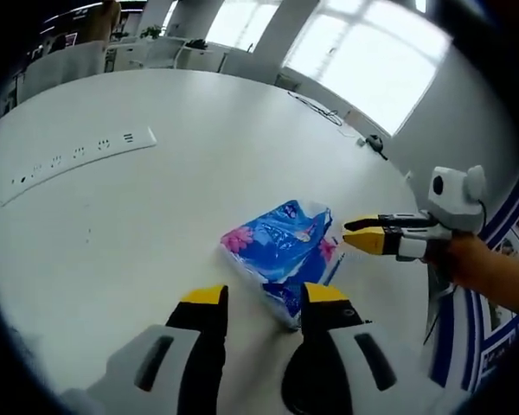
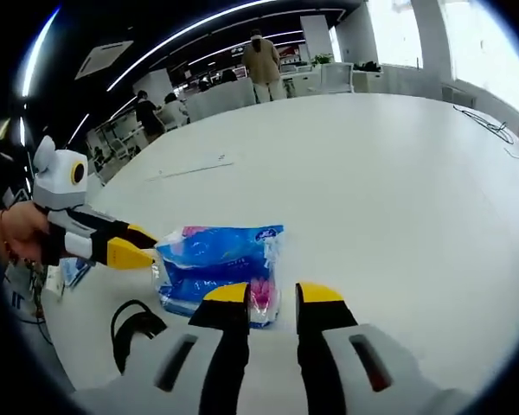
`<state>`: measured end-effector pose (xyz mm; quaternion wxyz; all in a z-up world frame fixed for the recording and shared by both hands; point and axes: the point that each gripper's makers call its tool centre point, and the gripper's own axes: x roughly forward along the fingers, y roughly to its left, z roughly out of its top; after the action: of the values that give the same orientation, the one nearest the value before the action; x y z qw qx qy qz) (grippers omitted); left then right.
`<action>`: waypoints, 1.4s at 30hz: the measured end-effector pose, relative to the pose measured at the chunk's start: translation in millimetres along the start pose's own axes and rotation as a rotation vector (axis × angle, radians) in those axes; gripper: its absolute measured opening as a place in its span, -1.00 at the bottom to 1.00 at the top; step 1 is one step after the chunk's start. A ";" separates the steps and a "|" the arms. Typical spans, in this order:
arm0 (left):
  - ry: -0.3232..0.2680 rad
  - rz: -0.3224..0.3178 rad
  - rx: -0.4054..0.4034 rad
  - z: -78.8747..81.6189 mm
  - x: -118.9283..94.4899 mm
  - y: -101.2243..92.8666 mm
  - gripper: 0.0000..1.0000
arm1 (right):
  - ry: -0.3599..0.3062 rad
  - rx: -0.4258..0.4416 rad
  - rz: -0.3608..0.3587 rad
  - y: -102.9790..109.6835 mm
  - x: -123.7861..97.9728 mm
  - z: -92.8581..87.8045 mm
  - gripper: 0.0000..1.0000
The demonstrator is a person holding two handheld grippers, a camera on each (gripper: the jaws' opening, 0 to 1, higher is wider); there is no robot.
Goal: Arrange the tabletop items into an orderly group along one side of the table until the central work area is clear of visible clutter.
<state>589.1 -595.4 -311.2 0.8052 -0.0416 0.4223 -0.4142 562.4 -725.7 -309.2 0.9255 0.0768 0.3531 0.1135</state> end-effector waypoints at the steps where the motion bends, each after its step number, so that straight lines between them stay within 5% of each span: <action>1: -0.001 0.000 0.000 0.3 -0.8 -0.3 -0.34 | 0.000 -0.002 0.000 0.6 -0.8 0.2 -0.62; 22: -0.077 0.026 0.008 21.2 -39.3 -3.1 -0.23 | -0.042 -0.019 0.014 17.5 -14.2 22.8 -0.46; 42: -0.157 0.074 0.004 27.3 -100.3 6.7 -0.21 | -0.089 -0.084 0.065 62.1 -28.4 52.6 -0.30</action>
<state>582.7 -528.4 -231.8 0.8506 -0.0569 0.3583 -0.3806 567.4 -676.8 -238.5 0.9386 0.0542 0.3038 0.1545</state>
